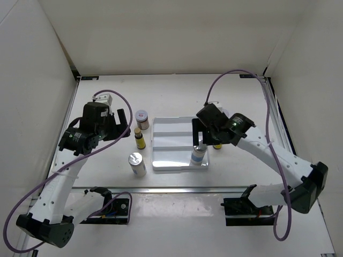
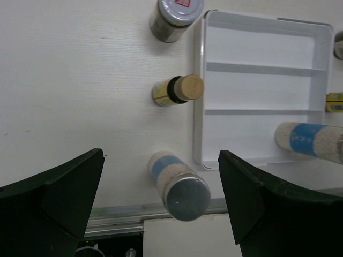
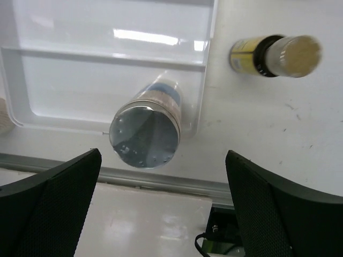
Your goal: Organize the condiment bottles
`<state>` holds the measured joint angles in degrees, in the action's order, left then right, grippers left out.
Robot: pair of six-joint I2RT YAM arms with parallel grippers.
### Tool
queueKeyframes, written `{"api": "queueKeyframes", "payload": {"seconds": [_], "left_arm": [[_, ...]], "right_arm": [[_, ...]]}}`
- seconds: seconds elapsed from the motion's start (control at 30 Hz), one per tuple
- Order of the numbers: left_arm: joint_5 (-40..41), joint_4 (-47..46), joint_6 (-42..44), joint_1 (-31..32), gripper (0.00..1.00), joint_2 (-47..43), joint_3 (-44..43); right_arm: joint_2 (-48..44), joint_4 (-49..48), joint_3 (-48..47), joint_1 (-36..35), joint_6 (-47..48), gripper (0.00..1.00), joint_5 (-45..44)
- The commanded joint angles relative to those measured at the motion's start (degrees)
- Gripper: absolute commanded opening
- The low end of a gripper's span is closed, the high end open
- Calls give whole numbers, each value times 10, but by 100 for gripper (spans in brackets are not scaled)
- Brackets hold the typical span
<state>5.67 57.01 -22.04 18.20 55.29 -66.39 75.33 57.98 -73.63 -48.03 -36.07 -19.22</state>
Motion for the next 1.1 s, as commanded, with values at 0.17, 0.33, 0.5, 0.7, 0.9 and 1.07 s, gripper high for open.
{"api": "queueKeyframes", "payload": {"seconds": [0.17,0.33,0.5,0.7,0.9,1.07], "left_arm": [[-113,94,-73,32,95,-6,-1],[-147,114,-101,67,93,-1,31],[-117,114,-122,117,93,27,53],[-53,114,-159,161,94,68,65],[0,114,-197,189,92,105,65],[21,103,-204,208,84,128,65]], "right_arm": [[-38,19,-46,0,17,100,-69],[-44,19,-46,0,17,100,-80],[-49,19,-41,0,22,100,-86],[-55,19,-41,0,22,100,-86],[-65,19,-29,0,28,100,-86],[-76,19,-24,0,33,100,-86]]}}
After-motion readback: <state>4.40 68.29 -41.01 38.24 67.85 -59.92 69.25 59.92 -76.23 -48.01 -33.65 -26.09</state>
